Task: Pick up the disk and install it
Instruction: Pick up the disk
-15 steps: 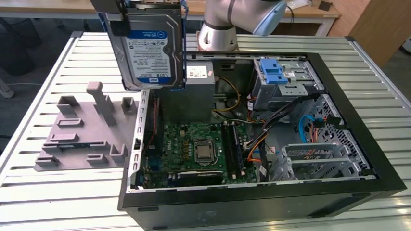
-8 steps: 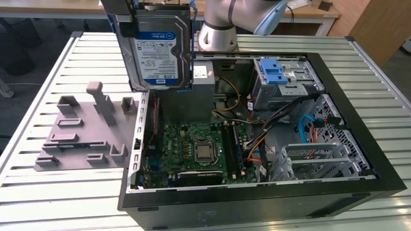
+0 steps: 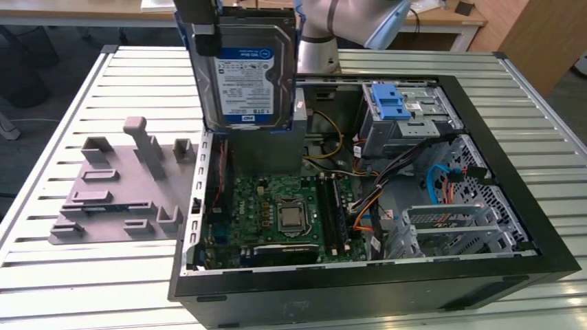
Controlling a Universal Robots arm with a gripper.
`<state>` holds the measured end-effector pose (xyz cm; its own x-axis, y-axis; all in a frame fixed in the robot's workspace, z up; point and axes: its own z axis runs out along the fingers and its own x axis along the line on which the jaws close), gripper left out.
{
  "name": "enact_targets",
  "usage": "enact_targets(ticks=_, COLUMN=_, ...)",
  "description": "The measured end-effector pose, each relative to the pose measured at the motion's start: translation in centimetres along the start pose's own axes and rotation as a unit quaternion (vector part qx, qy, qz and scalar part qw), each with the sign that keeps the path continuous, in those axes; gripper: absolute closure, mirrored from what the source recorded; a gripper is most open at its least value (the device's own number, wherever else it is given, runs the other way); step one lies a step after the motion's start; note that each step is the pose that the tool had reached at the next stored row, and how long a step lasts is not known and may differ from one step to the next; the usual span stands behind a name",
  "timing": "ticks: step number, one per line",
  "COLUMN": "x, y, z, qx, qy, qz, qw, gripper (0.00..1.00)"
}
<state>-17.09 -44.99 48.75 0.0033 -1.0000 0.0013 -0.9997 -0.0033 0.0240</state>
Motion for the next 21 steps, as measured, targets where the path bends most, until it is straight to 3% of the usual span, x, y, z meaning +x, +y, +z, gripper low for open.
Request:
enact_targets(ticks=7, x=0.33, y=-1.98, z=0.06, qx=0.0000, qy=-0.0006, qz=0.000, qw=1.0000, gripper=0.64)
enact_targets(ticks=13, x=0.66, y=-3.11, z=0.11, qx=0.0000, qy=-0.0073, qz=0.000, qw=1.0000, gripper=0.64)
enact_targets(ticks=21, x=1.01, y=-4.31, z=0.12, qx=0.0000, qy=-0.0075, qz=0.000, qw=1.0000, gripper=0.64)
